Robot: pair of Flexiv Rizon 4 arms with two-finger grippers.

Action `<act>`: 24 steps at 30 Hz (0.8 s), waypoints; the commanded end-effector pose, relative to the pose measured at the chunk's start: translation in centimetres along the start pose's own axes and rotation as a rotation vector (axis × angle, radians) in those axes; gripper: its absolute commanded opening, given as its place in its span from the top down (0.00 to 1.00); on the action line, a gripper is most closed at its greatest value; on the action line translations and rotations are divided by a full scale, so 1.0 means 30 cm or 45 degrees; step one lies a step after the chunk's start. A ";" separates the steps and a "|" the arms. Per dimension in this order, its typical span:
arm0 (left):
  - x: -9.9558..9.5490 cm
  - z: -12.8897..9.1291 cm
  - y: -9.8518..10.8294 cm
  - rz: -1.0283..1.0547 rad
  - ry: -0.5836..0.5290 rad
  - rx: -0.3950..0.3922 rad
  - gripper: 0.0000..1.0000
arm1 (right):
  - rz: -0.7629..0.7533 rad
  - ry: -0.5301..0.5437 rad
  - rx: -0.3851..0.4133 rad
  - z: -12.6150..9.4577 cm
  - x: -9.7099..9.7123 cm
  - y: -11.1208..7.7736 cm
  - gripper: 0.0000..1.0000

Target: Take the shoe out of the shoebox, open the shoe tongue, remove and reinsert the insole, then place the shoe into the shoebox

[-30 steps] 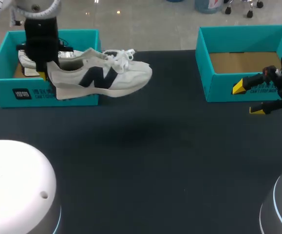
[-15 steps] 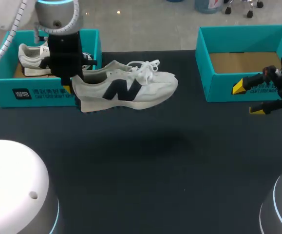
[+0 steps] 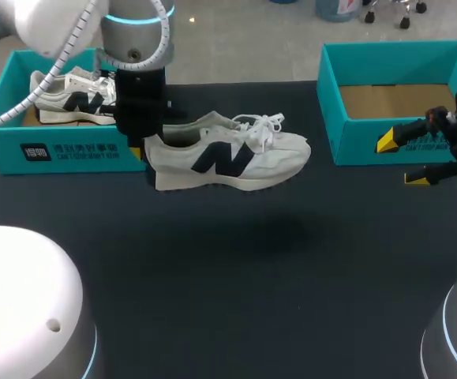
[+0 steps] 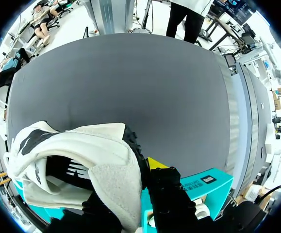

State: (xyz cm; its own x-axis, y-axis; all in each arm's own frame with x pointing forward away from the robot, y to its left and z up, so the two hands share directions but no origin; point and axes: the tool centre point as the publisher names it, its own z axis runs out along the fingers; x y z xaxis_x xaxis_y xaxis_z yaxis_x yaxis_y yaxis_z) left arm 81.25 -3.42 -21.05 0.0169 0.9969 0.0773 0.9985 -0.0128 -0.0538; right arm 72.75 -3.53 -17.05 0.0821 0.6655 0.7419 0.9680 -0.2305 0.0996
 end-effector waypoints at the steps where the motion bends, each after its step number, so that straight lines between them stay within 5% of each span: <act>1: -0.011 0.014 -0.006 0.013 -0.011 -0.001 1.00 | 0.002 -0.004 -0.001 0.001 0.000 -0.001 0.00; 7: -0.038 0.052 -0.033 0.016 -0.040 -0.154 1.00 | 0.002 -0.004 -0.001 0.001 0.000 -0.001 0.00; 24: -0.077 0.367 -0.011 0.056 0.005 -0.171 1.00 | 0.002 -0.004 -0.001 0.001 0.000 -0.001 0.00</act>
State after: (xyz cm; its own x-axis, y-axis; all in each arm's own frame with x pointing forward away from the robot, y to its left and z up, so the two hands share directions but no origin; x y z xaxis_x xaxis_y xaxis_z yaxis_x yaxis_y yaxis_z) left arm 79.80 -4.20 -29.80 0.0573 0.9948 0.0845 0.9950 -0.0638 0.0766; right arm 72.75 -3.53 -17.05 0.0821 0.6655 0.7419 0.9680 -0.2305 0.0996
